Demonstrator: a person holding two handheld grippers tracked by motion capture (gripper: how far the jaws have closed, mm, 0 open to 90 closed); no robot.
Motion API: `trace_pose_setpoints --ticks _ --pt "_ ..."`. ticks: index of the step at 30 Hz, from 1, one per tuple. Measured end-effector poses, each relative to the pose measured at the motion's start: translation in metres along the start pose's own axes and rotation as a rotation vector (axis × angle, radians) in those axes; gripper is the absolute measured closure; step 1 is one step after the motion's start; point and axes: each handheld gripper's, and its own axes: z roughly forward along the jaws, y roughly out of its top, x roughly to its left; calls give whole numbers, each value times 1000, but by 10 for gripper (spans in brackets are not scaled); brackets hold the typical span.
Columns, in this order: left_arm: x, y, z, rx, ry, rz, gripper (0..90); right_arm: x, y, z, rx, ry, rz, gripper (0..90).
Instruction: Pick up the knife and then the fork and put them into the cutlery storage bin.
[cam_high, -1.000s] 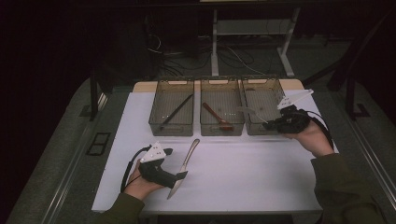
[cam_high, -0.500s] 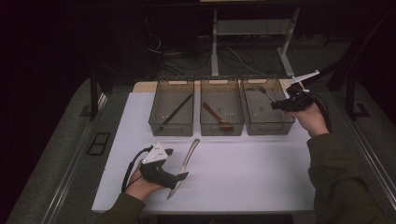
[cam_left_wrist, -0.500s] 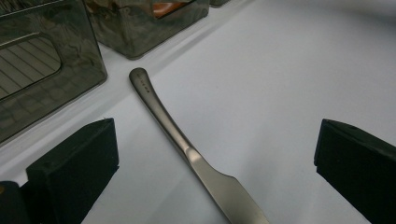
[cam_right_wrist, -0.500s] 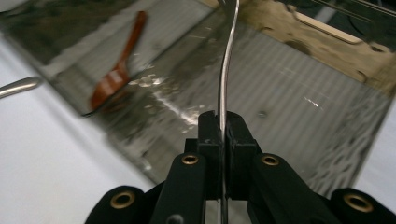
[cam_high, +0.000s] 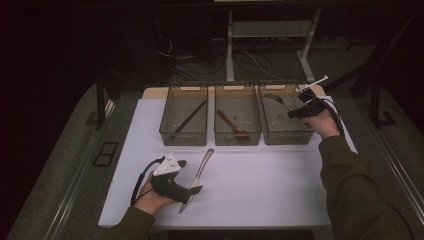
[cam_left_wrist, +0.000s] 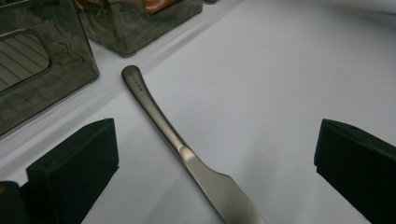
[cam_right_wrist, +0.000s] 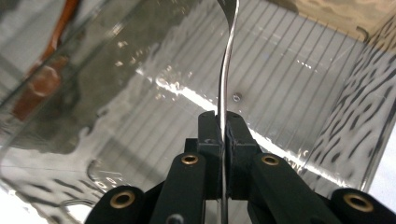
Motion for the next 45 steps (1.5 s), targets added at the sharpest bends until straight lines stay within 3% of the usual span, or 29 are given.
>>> trace_pose_setpoints --ticks 2,4,9,18,20,25,31,34,38,45 --pt "0 0 0 2 -2 0 0 0 -1 1 -4 -9 -3 839" --pt "0 0 0 3 -4 1 0 0 -1 0 -21 -9 11 719" --pt "-1 0 0 5 -5 -2 0 2 -2 -11 -94 2 9 526" --pt "0 0 1 7 5 -9 0 15 -15 -41 -226 43 -12 356" --pt "0 0 1 12 8 -9 0 19 -19 -47 -246 37 -25 337" --pt "0 0 1 22 14 -15 0 32 -35 -62 -315 82 -49 288" --pt "0 0 1 33 25 -24 0 52 -61 -66 -346 61 -86 252" --pt "1 0 1 41 33 -28 1 61 -74 -66 -354 85 -90 240" --pt "2 0 1 42 39 -41 50 73 -92 -63 -363 120 -90 218" --pt "1 2 -2 48 35 -48 247 94 -123 -53 -342 133 -115 188"
